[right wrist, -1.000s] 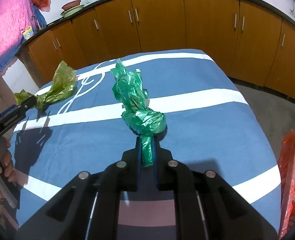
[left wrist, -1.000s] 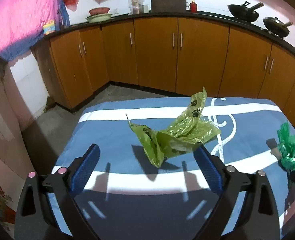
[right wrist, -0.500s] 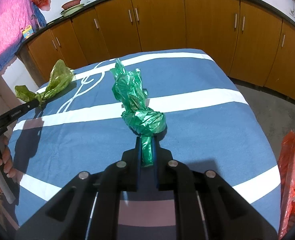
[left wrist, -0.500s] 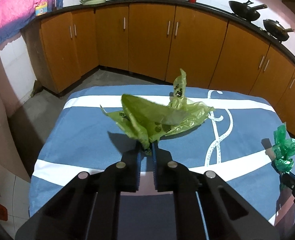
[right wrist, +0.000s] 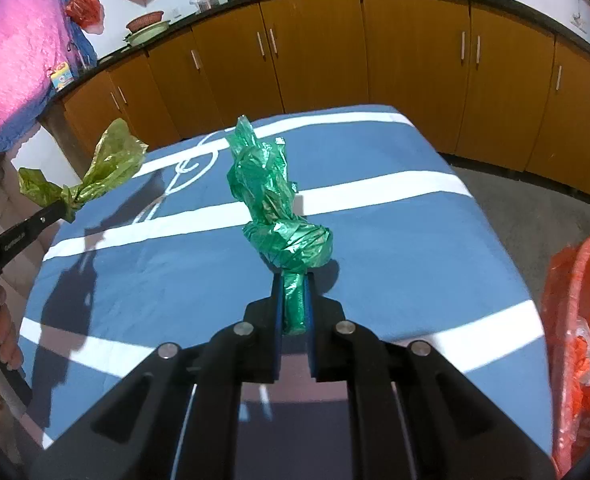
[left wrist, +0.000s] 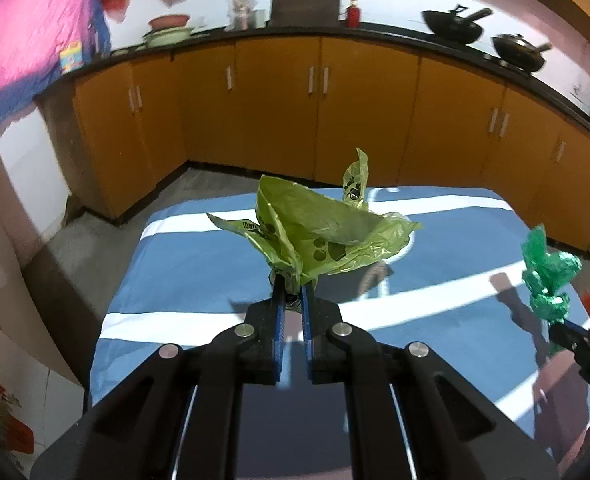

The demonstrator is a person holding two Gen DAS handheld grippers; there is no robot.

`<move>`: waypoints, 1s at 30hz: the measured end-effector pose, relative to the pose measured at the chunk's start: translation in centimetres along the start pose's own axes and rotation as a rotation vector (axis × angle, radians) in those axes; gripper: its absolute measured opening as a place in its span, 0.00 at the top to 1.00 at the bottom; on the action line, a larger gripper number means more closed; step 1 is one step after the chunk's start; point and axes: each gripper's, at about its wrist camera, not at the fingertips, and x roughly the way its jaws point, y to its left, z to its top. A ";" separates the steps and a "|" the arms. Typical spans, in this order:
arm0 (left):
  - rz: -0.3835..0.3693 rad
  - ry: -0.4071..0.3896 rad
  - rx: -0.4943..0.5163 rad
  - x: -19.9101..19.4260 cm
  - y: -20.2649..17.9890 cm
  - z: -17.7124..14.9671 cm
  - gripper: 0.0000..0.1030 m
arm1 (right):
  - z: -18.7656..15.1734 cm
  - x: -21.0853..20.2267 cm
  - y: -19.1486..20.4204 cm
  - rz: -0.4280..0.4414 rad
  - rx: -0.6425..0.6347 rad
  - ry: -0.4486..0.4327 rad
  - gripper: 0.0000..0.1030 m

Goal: Collect trash
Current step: 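Carry the light-green and green bags over the red wastebasket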

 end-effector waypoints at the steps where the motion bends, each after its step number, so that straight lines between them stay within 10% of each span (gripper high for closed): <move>1: -0.003 -0.004 0.007 -0.3 -0.4 0.0 0.93 | -0.1 -0.7 -0.1 0.001 -0.001 -0.007 0.89; 30: -0.263 -0.112 0.161 -13.1 -16.4 -1.3 0.93 | -4.8 -22.1 -11.8 -0.166 0.170 -0.263 0.90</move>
